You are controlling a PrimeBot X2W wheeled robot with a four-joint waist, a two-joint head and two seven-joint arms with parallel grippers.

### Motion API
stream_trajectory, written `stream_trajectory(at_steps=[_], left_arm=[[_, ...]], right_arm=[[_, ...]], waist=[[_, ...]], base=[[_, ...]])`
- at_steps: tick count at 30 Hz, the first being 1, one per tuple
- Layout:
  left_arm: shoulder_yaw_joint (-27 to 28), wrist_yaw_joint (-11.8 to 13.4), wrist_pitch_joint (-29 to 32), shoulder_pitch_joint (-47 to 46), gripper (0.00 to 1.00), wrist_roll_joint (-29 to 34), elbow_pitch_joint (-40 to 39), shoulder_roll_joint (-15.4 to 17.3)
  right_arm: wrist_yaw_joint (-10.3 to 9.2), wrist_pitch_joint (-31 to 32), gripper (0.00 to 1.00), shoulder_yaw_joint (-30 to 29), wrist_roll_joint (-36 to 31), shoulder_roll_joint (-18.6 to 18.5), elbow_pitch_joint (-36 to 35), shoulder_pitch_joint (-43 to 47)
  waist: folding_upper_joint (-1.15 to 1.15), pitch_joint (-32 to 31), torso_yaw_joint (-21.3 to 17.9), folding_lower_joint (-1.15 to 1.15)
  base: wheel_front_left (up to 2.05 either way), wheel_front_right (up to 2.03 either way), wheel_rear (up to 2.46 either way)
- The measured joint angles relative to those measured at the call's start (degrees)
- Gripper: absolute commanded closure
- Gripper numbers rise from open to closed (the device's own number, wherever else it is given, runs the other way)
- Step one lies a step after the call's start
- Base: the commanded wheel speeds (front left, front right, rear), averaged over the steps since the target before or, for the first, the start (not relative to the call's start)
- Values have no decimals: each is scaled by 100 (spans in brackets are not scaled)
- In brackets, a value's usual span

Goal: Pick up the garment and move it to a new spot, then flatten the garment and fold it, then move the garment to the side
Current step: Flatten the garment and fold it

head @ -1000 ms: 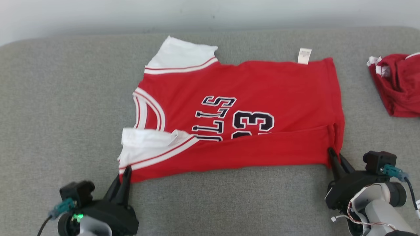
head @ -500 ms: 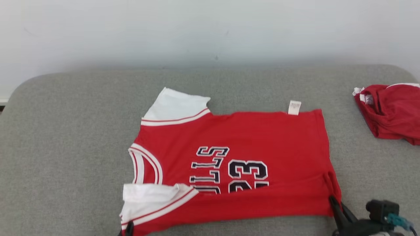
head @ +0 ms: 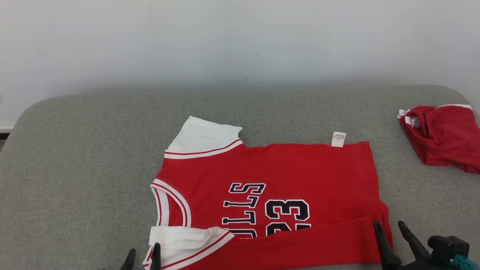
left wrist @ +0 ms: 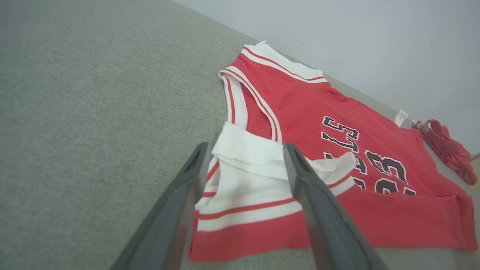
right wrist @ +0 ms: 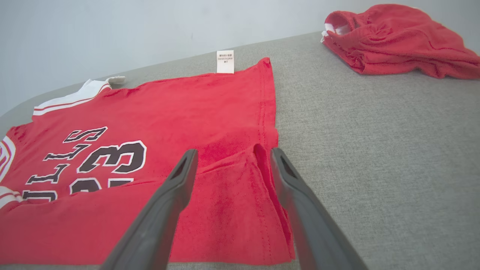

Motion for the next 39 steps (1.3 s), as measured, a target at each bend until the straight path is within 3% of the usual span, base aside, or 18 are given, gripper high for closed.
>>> stream_trajectory(at_steps=[8, 17, 27, 39], left_arm=[[983, -157, -8, -28, 0, 757, -605, -248], [1647, -304, -9, -123, 0, 1484, -944, -314], [1928, -493, -9, -92, 0, 2081, -938, -324], [2078, -610, -9, 226, 0, 2295, -1000, -563]], right_arm=[[0, -414, 0, -276, -280, 315, -624, -77], [0, -613, 0, -298, -682, 443, -1139, -154], [0, -766, 0, -325, -1032, 666, -1490, 49], [0, -789, 0, -209, -1054, 679, -1601, 331]], waist=[[0, -130, -100, 0], [0, -214, -172, 1], [0, -277, -197, 1], [0, -279, -278, 1]], base=[[0, 0, 0], [0, 0, 0], [0, 0, 0], [0, 0, 0]])
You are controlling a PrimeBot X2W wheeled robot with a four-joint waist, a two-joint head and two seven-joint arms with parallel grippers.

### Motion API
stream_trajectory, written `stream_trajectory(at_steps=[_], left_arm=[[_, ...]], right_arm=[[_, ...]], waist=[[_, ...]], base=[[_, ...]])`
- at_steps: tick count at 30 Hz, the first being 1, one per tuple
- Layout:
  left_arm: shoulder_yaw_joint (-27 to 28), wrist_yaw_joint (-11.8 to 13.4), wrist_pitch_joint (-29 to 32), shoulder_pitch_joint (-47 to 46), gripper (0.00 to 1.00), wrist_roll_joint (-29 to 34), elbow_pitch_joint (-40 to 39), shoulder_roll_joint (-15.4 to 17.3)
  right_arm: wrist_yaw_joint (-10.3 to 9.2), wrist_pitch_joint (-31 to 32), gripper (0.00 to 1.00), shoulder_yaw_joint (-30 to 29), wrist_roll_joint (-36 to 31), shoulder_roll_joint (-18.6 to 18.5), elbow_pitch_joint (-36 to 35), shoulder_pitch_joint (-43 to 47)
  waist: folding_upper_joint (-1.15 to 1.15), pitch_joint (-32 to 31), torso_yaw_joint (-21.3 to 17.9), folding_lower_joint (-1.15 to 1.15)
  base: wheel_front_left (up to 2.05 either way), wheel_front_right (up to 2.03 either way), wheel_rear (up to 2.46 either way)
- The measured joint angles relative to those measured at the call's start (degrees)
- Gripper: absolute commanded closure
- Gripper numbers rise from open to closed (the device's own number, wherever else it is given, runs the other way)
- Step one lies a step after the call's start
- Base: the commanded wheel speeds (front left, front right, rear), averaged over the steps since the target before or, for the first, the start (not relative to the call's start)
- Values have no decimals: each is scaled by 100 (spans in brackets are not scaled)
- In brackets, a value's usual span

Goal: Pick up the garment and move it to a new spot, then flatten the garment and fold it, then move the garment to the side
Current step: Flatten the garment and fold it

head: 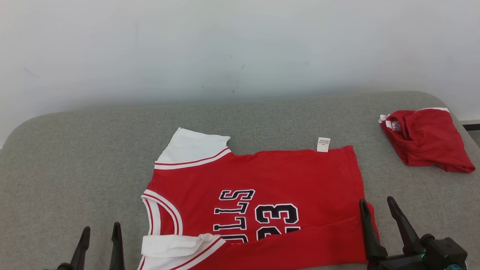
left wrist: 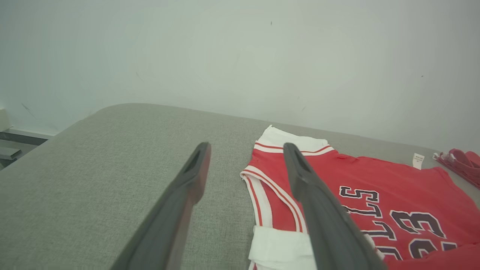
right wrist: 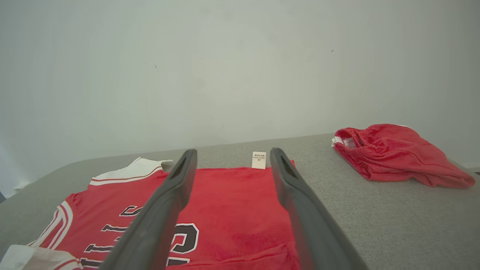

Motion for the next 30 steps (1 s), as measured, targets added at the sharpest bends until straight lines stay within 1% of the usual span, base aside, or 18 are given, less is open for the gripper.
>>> stream_trajectory(at_steps=[6, 19, 21, 24, 26, 30], left_arm=[[26, -49, 0, 131, 0, 108, 1, -75], [-34, -113, 0, 120, 0, 255, 136, -115], [-57, -149, 1, 31, 0, 272, 196, -58], [-104, -199, 48, -252, 0, 279, 249, 130], [-140, -213, 153, -544, 0, 266, 255, 274], [-294, -285, 460, -1332, 0, 207, 208, 584]], right_arm=[[0, -5, 0, -30, 22, 25, 40, 91], [0, -5, 0, -68, 38, 56, 115, 93], [0, -5, 0, -77, 76, 53, 138, 54], [0, 5, 0, -7, 185, -21, 231, -140], [0, 56, 0, 55, 198, -170, 276, -424], [0, 345, 0, 45, 309, -439, 502, -1102]], waist=[[0, 4, 4, 0], [0, 66, 4, 0], [0, 98, -10, 0], [0, 169, -35, 0], [0, 254, -58, 0], [1, 505, -108, 1]], base=[[0, 0, 0], [0, 0, 0], [0, 0, 0], [0, 0, 0], [0, 0, 0], [0, 0, 0]])
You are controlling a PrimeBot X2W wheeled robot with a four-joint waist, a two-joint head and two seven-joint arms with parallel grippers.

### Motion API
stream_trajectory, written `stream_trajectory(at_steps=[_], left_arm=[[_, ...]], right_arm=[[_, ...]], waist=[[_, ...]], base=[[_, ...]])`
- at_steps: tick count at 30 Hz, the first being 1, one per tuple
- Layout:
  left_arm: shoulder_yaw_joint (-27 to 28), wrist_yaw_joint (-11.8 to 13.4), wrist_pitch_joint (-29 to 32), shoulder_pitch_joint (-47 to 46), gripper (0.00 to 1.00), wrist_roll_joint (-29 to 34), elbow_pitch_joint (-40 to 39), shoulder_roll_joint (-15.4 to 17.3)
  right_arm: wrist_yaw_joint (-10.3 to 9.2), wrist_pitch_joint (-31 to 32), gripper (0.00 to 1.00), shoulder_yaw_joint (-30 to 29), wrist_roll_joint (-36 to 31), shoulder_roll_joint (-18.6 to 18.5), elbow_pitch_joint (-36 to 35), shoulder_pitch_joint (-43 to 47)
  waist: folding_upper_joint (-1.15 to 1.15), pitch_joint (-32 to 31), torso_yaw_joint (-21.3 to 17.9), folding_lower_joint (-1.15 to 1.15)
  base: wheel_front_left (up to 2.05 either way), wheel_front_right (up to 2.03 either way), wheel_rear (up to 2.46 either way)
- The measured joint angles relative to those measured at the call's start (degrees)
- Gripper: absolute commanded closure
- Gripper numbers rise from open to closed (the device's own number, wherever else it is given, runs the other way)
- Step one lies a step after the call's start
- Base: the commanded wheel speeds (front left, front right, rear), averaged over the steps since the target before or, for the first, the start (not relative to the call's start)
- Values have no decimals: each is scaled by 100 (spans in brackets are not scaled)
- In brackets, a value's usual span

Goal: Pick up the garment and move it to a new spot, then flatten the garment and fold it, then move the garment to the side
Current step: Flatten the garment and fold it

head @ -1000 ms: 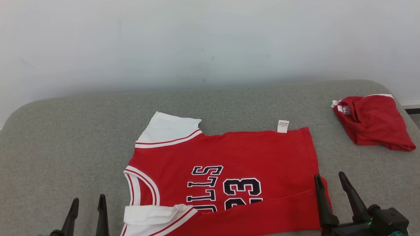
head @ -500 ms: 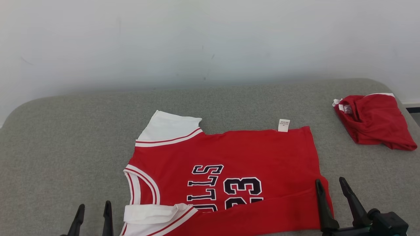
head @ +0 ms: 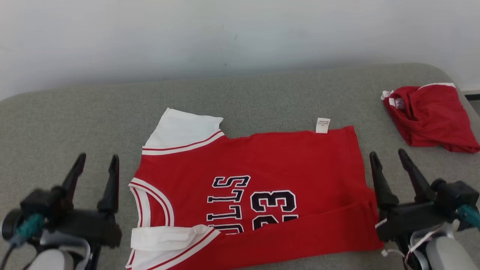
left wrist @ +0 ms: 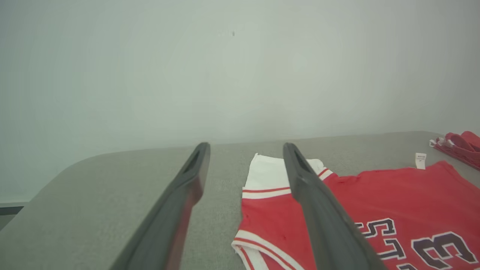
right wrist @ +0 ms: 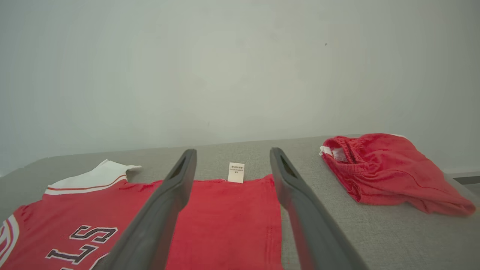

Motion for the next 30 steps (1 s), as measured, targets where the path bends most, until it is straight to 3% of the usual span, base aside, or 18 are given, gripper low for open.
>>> stream_trajectory(at_steps=[9, 17, 30], left_arm=[[-543, -52, 834, -2148, 0, -470, 460, 615], [-1339, -58, 1216, -3706, 0, -1117, 1508, 1043], [-2626, -59, 1472, -4887, 0, -1829, 3075, 1430]], right_arm=[[0, 626, 0, 132, 167, -345, 769, -1792], [0, 951, 0, 599, 126, -310, 1895, -3182], [0, 1134, 0, 1283, 252, 4, 3306, -4312]], waist=[[1, 855, -114, 1], [2, 1717, -272, 2], [1, 2459, -678, 0]], base=[[0, 0, 0], [0, 0, 0], [0, 0, 0]])
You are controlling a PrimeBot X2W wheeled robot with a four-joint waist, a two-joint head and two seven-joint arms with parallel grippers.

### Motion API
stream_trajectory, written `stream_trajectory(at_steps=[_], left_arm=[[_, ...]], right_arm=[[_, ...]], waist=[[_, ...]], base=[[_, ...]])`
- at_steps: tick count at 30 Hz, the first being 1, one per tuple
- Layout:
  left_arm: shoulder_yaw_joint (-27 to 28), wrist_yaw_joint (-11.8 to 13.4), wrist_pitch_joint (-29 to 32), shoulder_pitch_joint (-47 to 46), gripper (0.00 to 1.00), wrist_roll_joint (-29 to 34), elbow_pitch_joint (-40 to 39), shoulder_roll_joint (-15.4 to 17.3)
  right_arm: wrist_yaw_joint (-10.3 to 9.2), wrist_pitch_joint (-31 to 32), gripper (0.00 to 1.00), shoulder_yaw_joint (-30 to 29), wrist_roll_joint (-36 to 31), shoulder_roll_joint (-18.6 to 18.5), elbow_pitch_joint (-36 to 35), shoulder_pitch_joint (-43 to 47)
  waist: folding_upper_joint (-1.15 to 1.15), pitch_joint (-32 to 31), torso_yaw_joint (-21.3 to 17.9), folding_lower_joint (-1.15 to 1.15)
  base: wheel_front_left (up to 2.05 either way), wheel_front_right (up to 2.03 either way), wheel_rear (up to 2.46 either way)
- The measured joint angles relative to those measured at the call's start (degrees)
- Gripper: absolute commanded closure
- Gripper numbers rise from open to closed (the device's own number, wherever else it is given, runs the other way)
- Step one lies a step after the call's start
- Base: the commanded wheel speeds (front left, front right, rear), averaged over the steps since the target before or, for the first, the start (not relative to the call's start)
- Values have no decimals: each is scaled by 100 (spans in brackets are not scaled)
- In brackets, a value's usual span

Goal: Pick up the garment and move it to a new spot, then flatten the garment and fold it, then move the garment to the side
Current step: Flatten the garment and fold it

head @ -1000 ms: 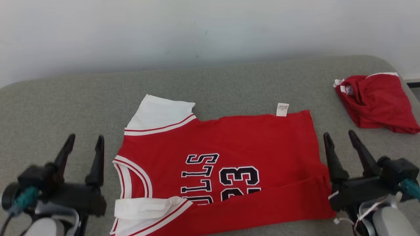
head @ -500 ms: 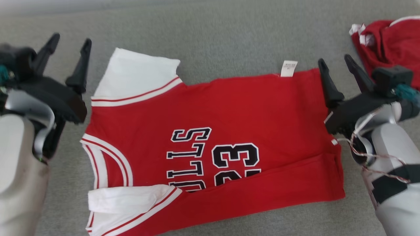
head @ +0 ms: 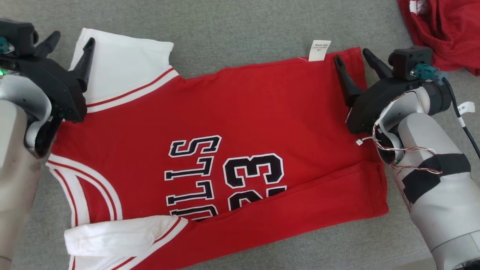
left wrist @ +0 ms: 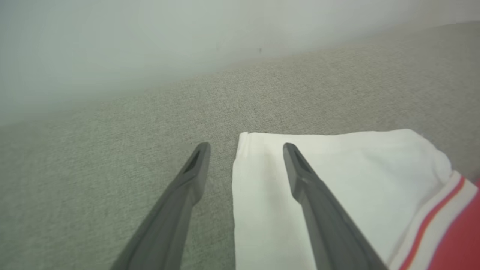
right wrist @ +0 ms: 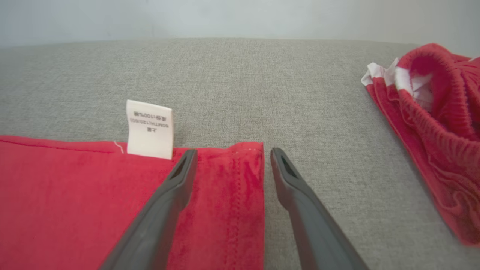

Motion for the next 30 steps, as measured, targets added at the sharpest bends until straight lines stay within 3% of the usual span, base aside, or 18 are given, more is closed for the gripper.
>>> stream_trajectory(at_steps=[15, 16, 17, 18, 19, 30], left_arm=[[-722, 0, -9, -699, 0, -603, 892, -13], [-778, 0, -24, -745, 0, -615, 914, -22], [-817, 0, -37, -795, 16, -644, 938, -38], [-835, 0, -85, -832, 73, -684, 971, -63], [-855, 0, -130, -851, 100, -740, 999, -91], [-1204, 0, -1209, -709, 100, -1278, 615, -148]], right_arm=[[0, -140, 0, 428, 327, 215, 560, -560], [0, -148, 31, 459, 342, 218, 591, -595], [0, -170, 56, 490, 367, 221, 611, -630], [0, -200, 92, 524, 386, 222, 631, -654], [0, -245, 100, 553, 411, 222, 654, -673], [0, -939, 100, 749, 534, -24, 1005, -589]], waist=[[-1, 251, -142, -1], [-1, 268, -144, -1], [-1, 282, -145, -1], [-1, 292, -142, -1], [-1, 296, -134, -1], [-1, -44, 48, -1]], base=[[0, 0, 0], [0, 0, 0], [0, 0, 0], [0, 0, 0], [0, 0, 0], [0, 0, 0]])
